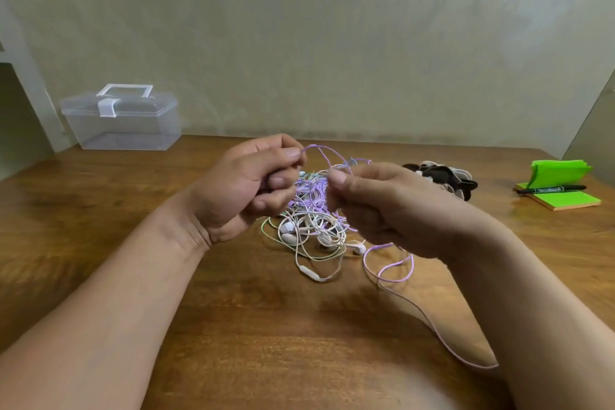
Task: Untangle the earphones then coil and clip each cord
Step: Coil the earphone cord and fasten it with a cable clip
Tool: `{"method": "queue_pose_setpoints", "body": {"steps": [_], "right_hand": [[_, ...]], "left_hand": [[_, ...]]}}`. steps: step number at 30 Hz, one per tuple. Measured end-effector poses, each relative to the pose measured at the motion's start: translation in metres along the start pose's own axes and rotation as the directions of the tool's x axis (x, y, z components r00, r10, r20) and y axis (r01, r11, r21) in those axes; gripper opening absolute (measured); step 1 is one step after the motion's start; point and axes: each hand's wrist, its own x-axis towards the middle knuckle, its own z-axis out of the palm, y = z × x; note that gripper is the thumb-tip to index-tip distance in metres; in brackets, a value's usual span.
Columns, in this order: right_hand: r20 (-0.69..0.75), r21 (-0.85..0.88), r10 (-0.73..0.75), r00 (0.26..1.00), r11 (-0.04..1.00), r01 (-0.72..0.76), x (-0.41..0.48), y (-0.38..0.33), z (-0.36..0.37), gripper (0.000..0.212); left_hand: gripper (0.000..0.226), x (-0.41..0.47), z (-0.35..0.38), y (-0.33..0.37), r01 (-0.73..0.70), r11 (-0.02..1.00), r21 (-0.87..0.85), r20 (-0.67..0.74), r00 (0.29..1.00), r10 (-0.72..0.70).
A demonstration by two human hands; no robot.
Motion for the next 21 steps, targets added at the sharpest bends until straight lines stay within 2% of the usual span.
{"method": "queue_pose_setpoints", "body": {"steps": [3, 6, 9, 13, 17, 21], "right_hand": [[-0.138, 0.141, -0.011, 0.990, 0.989, 0.031, -0.002, -0.005, -0.020, 0.052], [-0.335, 0.091, -0.069, 0.940, 0.990, 0.106, 0.002, -0.003, -0.023, 0.048], [-0.391, -0.001, -0.139, 0.910, 0.989, 0.150, 0.010, 0.004, -0.019, 0.041], [-0.469, -0.091, -0.180, 0.865, 0.984, 0.155, 0.017, 0.014, -0.020, 0.038], [-0.540, -0.098, -0.189, 0.820, 0.982, 0.162, 0.018, 0.018, -0.023, 0.041], [-0.517, -0.130, -0.201, 0.832, 0.979, 0.155, 0.021, 0.025, -0.021, 0.045]], "left_hand": [[0.015, -0.004, -0.005, -0.001, 0.079, 0.995, 0.068, 0.090, 0.992, -0.085], [0.021, -0.010, 0.004, -0.003, 0.184, 0.963, 0.198, 0.267, 0.935, -0.234], [0.022, -0.011, 0.013, -0.002, 0.213, 0.943, 0.256, 0.348, 0.890, -0.295], [0.022, -0.009, 0.020, -0.005, 0.157, 0.974, 0.160, 0.315, 0.928, -0.202], [0.037, -0.005, 0.022, -0.009, 0.142, 0.990, 0.024, 0.311, 0.940, -0.143], [0.046, -0.002, 0.025, -0.012, 0.082, 0.995, -0.059, 0.317, 0.946, -0.059]]}}
